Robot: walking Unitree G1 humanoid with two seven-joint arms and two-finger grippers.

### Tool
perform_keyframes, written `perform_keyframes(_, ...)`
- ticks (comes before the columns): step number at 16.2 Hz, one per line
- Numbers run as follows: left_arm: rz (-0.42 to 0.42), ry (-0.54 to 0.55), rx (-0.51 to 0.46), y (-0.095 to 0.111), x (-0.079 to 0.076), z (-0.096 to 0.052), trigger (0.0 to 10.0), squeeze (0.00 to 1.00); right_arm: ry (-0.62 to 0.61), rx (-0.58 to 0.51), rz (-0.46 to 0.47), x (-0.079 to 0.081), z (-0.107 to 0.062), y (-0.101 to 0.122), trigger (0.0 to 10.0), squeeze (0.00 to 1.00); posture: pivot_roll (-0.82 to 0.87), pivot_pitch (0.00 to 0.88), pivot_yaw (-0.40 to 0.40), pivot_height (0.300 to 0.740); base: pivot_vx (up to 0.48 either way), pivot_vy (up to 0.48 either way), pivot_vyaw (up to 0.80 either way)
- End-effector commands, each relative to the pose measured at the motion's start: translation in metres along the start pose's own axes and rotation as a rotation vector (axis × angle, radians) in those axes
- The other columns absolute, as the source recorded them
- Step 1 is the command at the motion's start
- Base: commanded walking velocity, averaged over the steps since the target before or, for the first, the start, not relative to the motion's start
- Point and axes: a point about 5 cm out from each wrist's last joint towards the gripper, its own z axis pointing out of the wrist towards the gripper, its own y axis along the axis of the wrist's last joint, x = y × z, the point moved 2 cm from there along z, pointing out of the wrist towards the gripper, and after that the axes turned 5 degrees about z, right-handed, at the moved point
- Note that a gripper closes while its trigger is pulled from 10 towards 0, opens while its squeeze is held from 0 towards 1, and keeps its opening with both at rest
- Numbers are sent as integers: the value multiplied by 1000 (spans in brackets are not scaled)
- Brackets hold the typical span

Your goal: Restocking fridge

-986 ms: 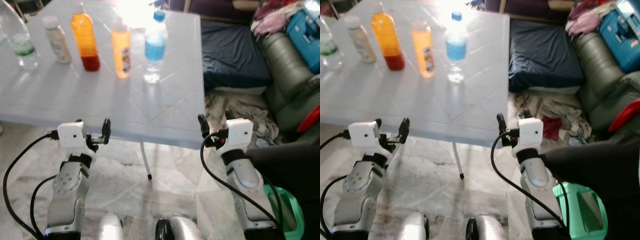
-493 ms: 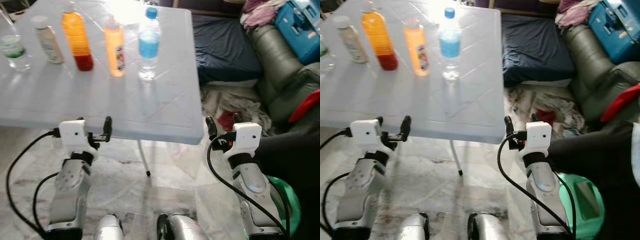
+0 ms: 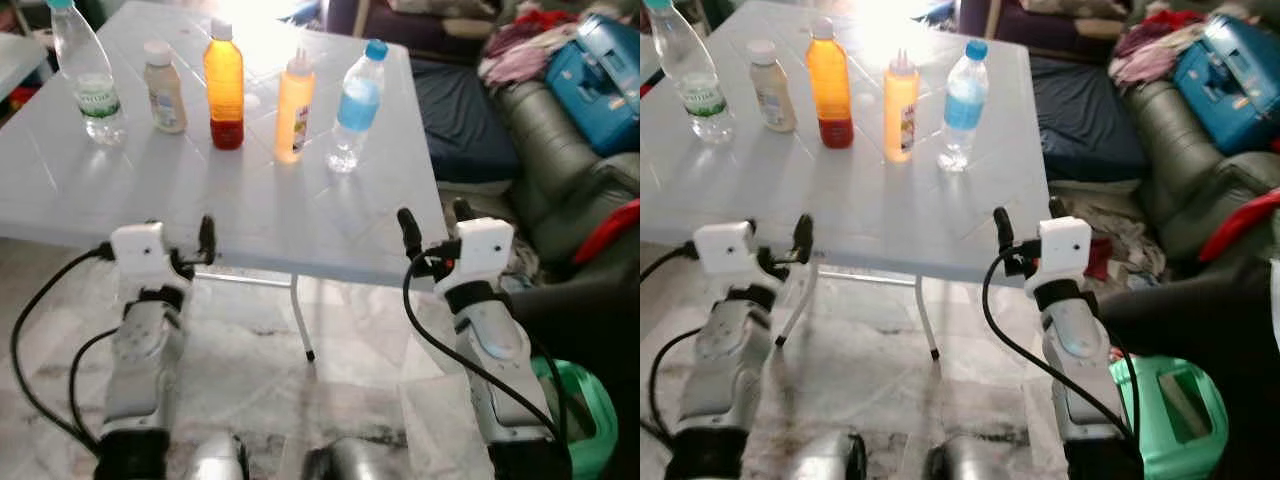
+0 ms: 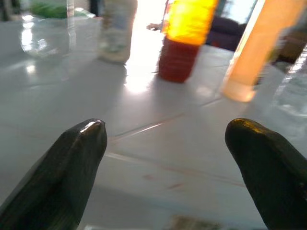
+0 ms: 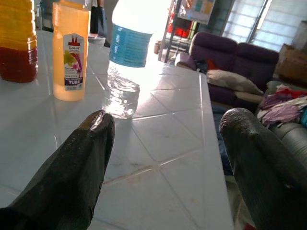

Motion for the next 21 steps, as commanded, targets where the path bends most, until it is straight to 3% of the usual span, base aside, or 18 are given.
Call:
perform_keyframes(1,13,-40,5,-4,-13,3,10000,0,-19,4,-24,-7,2,-2,10000,0,62,44,-127,740,0,0,0)
perform_keyframes(4,21,-48,-3,-7,-14,6,10000,0,-1,7,-58,-4,3,-6,10000,0,55,19,-134,740,0,0,0)
perform_keyframes(6,5,-7,-1,-12,-11,5,10000,0,33,49,-59,-3,-3,-18,10000,0,82,5,-190,740,0,0,0)
perform_keyframes(9,-7,10,5,-19,-14,1,10000,0,97,51,-71,3,5,-17,10000,0,95,12,-222,740,0,0,0)
perform_keyframes(12,2,-61,25,-24,-25,2,10000,0,44,35,-69,-6,6,-15,10000,0,59,27,-164,740,0,0,0)
perform_keyframes(18,38,-217,59,-25,-39,18,10000,0,-127,25,-63,-23,-25,-20,10000,0,-57,65,4,740,0,0,0)
perform_keyframes(21,38,-255,71,-28,-45,20,10000,0,-150,26,-64,-23,-31,-20,10000,0,-80,72,28,740,0,0,0)
